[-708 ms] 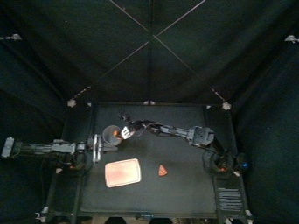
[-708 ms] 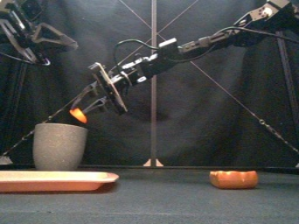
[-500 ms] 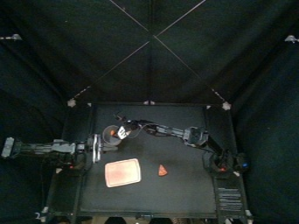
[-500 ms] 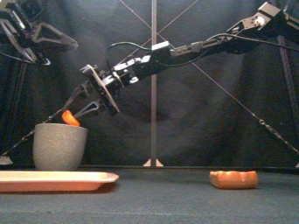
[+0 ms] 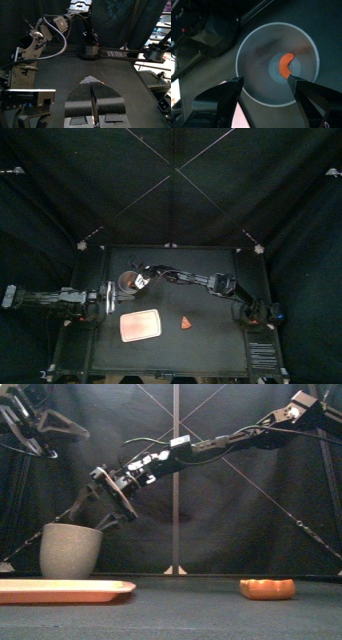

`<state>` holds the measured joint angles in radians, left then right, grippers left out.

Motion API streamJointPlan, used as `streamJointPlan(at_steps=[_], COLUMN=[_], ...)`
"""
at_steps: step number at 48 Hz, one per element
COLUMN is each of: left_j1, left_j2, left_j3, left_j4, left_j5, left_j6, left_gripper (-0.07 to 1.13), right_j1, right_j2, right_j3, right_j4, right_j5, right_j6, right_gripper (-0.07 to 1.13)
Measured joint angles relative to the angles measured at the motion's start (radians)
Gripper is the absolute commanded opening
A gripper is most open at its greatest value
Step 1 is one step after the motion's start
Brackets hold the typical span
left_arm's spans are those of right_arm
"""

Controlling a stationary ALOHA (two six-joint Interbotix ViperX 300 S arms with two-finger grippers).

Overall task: Pick the tangerine then place it in the grey bowl
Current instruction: Drop tangerine in the grey bowl and return to neutral

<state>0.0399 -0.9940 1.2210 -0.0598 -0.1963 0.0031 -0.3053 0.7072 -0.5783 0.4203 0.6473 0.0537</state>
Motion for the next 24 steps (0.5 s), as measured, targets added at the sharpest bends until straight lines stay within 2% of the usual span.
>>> streamJointPlan(at_steps=[10, 24], left_j1=[0.0, 0.0], left_j2=[0.0, 0.0], left_j3=[0.002, 0.002], left_j4=[0.0, 0.0], left_j5=[-0.002, -0.005], left_j6=[0.0, 0.0], left_gripper=[0.05, 0.04], right_j1=[0.025, 0.043], right_j2=[-0.127, -0.354], right_j3=[0.166, 0.488], right_j4=[-0.094, -0.126], right_j5=[-0.017, -0.27], right_j6=[-0.002, -0.021], right_gripper=[1.01, 1.01])
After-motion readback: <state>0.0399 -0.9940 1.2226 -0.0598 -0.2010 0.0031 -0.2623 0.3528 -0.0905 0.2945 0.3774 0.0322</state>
